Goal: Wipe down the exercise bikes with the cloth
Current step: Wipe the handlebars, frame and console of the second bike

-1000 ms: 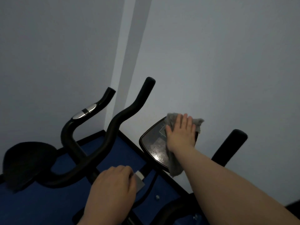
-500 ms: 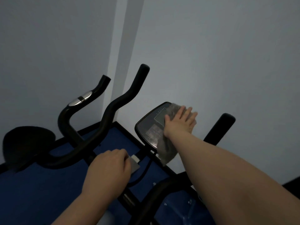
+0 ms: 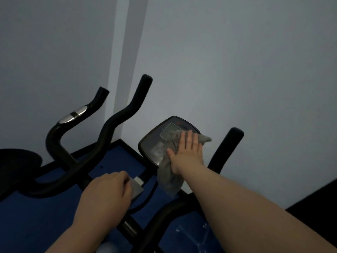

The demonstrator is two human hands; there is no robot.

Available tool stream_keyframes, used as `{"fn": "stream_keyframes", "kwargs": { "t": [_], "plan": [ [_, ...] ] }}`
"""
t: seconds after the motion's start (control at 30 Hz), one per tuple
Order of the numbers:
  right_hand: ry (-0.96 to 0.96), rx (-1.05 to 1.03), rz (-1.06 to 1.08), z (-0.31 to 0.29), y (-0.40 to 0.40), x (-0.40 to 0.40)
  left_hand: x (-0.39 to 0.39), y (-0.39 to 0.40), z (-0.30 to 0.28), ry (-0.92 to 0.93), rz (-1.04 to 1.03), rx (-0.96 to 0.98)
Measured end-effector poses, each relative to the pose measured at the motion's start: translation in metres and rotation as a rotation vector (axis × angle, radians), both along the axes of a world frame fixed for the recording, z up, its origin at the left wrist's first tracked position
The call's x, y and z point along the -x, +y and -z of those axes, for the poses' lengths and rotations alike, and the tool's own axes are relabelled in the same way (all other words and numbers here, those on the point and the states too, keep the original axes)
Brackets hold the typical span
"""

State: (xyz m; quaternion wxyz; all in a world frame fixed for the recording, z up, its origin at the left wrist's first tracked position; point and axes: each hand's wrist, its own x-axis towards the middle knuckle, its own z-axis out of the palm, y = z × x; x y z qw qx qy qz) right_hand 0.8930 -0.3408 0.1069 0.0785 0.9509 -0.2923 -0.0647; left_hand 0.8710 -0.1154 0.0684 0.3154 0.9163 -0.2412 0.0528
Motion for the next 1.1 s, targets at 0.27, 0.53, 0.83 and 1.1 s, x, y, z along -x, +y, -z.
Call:
{"fn": "stream_keyframes", "kwargs": {
  "t": [0.27, 0.53, 0.83, 1.1],
  "plan": [
    [-0.092, 0.047, -0.219, -0.003, 0.028, -0.062, 0.0, 0.0, 0.007, -0.008, -0.053, 0.001],
    [0.135, 0.098, -0.196, 0.01, 0.005, 0.018, 0.001, 0.0, 0.005, -0.016, -0.049, 0.011],
    [-0.403, 0.001, 0.046, 0.008, 0.011, -0.067, 0.0, -0.001, 0.009, -0.01, -0.076, 0.04],
    [-0.267, -0.023, -0.457, 0.012, 0.045, -0.032, 0.001, 0.0, 0.006, -0.036, -0.055, 0.027]
  ]
}}
